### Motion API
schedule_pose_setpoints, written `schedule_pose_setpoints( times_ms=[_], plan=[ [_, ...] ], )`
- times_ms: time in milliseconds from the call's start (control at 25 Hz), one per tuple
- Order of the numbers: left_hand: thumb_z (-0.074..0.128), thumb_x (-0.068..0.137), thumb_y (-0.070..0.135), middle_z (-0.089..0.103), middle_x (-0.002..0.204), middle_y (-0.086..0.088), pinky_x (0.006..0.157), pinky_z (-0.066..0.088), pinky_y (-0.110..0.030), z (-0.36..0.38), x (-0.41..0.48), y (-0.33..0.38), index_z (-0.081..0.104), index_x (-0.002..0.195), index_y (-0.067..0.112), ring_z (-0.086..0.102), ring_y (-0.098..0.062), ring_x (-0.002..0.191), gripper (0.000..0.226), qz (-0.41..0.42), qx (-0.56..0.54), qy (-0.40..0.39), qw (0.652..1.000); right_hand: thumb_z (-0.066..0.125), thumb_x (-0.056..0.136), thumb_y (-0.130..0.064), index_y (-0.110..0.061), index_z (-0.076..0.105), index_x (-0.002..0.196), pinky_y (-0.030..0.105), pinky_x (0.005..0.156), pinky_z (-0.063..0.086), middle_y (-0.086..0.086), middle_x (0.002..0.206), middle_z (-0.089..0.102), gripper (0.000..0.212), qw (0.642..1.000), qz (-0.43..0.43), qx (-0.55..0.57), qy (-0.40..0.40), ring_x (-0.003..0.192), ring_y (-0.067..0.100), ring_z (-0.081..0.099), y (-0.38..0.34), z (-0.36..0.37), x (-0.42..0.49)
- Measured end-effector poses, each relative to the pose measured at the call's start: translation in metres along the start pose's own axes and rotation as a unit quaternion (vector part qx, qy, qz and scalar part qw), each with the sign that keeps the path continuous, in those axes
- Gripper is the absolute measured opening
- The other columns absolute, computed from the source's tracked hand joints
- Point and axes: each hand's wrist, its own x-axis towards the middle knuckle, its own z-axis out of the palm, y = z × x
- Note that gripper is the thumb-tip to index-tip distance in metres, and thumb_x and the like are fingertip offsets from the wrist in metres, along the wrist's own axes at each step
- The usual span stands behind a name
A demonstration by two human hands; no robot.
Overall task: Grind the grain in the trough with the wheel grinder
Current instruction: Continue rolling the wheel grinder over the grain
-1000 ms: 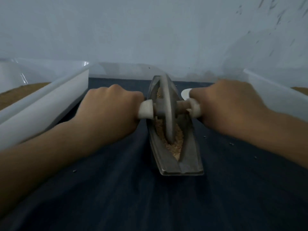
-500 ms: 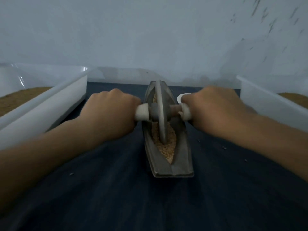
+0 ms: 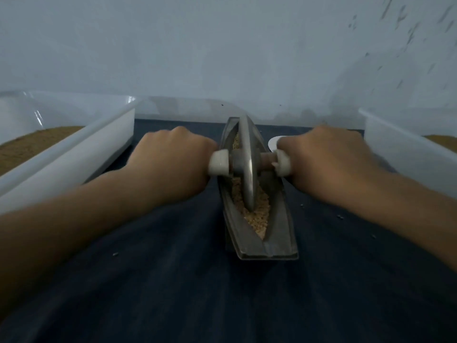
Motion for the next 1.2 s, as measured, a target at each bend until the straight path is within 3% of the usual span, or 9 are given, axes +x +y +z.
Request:
schedule_pose_setpoints(
  times_ms=[120, 240, 360, 480, 600, 720, 880, 1080, 1200],
  plan=[
    [0.053, 0.067, 0.039, 0.018, 0.056, 0.011, 0.047, 0.010, -0.016, -0.003, -0.011, -0.003, 0.044, 0.069, 0.034, 0.017, -0.016, 0.042, 0.011, 0.013, 0.016, 0.057, 0.998, 0.059, 0.063, -0.030, -0.029, 0.043, 0.072, 0.016, 0.050, 0.011, -0.012, 0.052, 0.020, 0.019, 0.998, 0.015, 0.015, 0.051, 0.041, 0.014, 0.017, 0.003, 0.003, -0.012],
    [0.058, 0.085, 0.028, 0.037, 0.063, 0.003, 0.049, 0.031, -0.030, 0.012, 0.029, 0.009, 0.060, 0.087, 0.027, 0.040, -0.022, 0.054, 0.003, -0.060, 0.031, -0.009, 0.998, 0.064, 0.086, -0.027, -0.026, 0.063, 0.091, 0.028, 0.052, 0.033, -0.001, 0.066, 0.048, 0.005, 0.995, 0.094, 0.008, -0.033, 0.061, 0.030, 0.055, -0.009, 0.015, 0.027],
    [0.056, 0.091, 0.027, 0.057, 0.085, -0.005, 0.062, 0.041, -0.036, 0.013, 0.059, 0.010, 0.064, 0.104, 0.023, 0.060, -0.030, 0.077, 0.015, -0.088, 0.011, -0.068, 0.994, 0.065, 0.093, -0.029, -0.023, 0.064, 0.107, 0.034, 0.064, 0.040, 0.011, 0.099, 0.065, 0.015, 0.986, 0.109, 0.069, -0.108, 0.091, 0.035, 0.064, -0.007, 0.016, 0.054],
    [0.063, 0.079, 0.033, 0.040, 0.065, 0.007, 0.049, 0.032, -0.029, 0.006, 0.022, 0.001, 0.060, 0.087, 0.031, 0.044, -0.019, 0.052, 0.008, -0.017, 0.008, -0.028, 0.999, 0.067, 0.083, -0.032, -0.030, 0.053, 0.082, 0.027, 0.049, 0.034, -0.002, 0.068, 0.054, 0.014, 0.999, 0.025, 0.030, -0.035, 0.058, 0.025, 0.053, 0.001, 0.006, 0.016],
    [0.064, 0.059, 0.035, 0.010, 0.056, 0.011, 0.048, 0.008, -0.014, -0.005, -0.005, -0.003, 0.050, 0.068, 0.033, 0.000, -0.008, 0.045, 0.016, 0.022, 0.022, 0.065, 0.997, 0.062, 0.063, -0.034, -0.029, 0.034, 0.068, 0.015, 0.050, 0.011, -0.013, 0.053, 0.016, 0.029, 0.997, 0.038, 0.035, 0.058, 0.042, 0.007, 0.012, -0.002, -0.001, -0.018],
    [0.065, 0.074, 0.026, 0.022, 0.056, 0.006, 0.044, 0.016, -0.021, 0.006, 0.021, 0.008, 0.055, 0.076, 0.029, 0.016, -0.014, 0.041, 0.010, -0.011, 0.058, 0.006, 0.998, 0.067, 0.078, -0.029, -0.027, 0.050, 0.075, 0.023, 0.049, 0.019, -0.007, 0.058, 0.034, 0.018, 0.995, 0.094, 0.018, -0.007, 0.047, 0.021, 0.034, -0.008, 0.016, 0.005],
    [0.054, 0.092, 0.025, 0.053, 0.082, -0.002, 0.061, 0.040, -0.036, 0.011, 0.062, 0.011, 0.063, 0.103, 0.026, 0.060, -0.029, 0.076, 0.014, -0.078, 0.023, -0.075, 0.994, 0.067, 0.093, -0.031, -0.024, 0.063, 0.100, 0.033, 0.064, 0.044, 0.006, 0.094, 0.064, 0.011, 0.984, 0.102, 0.076, -0.124, 0.087, 0.031, 0.063, -0.003, 0.015, 0.051],
    [0.052, 0.068, 0.034, 0.015, 0.056, 0.010, 0.046, 0.011, -0.018, 0.003, -0.005, 0.002, 0.048, 0.071, 0.031, 0.008, -0.011, 0.043, 0.006, 0.023, 0.025, 0.067, 0.997, 0.071, 0.059, -0.035, -0.030, 0.035, 0.064, 0.014, 0.047, 0.011, -0.012, 0.050, 0.023, 0.036, 0.999, 0.030, 0.009, 0.023, 0.040, 0.007, 0.017, -0.002, -0.001, -0.012],
    [0.057, 0.070, 0.024, 0.025, 0.052, 0.004, 0.046, 0.011, -0.020, 0.014, 0.012, 0.006, 0.048, 0.070, 0.023, 0.012, -0.014, 0.039, 0.009, -0.016, 0.047, 0.068, 0.996, 0.072, 0.068, -0.033, -0.029, 0.049, 0.067, 0.018, 0.047, 0.018, -0.010, 0.053, 0.034, 0.023, 0.997, 0.080, 0.002, -0.021, 0.042, 0.012, 0.029, -0.006, 0.010, 0.002]
  ],
)
